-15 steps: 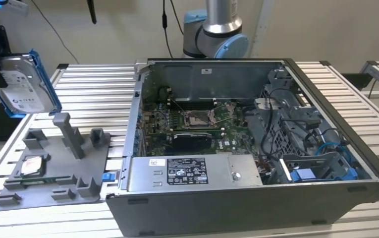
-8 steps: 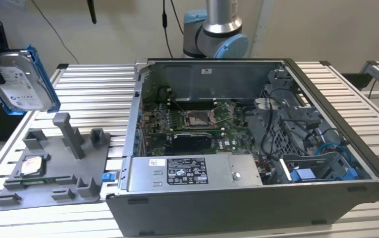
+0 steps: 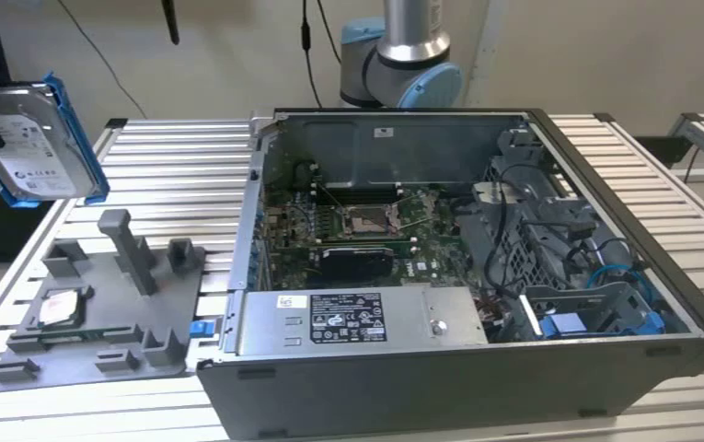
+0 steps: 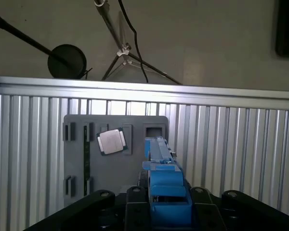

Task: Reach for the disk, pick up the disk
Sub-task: 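Pick up the disk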

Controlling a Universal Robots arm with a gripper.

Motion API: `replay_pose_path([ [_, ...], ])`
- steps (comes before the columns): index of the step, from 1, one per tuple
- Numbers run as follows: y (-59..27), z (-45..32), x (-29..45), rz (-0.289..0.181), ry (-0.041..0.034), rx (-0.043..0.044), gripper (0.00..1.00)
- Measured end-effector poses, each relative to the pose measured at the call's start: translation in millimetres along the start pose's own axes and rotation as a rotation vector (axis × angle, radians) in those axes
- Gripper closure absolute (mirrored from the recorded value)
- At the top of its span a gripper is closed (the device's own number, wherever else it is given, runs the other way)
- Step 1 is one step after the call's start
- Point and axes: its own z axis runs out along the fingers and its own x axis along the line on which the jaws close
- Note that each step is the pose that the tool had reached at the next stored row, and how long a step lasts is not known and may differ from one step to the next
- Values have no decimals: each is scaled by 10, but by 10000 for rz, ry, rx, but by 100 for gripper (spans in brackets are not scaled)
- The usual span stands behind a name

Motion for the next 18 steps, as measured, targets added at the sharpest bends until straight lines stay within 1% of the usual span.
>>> replay_pose_path([
  [18, 6, -218, 0, 0, 0, 1, 100],
])
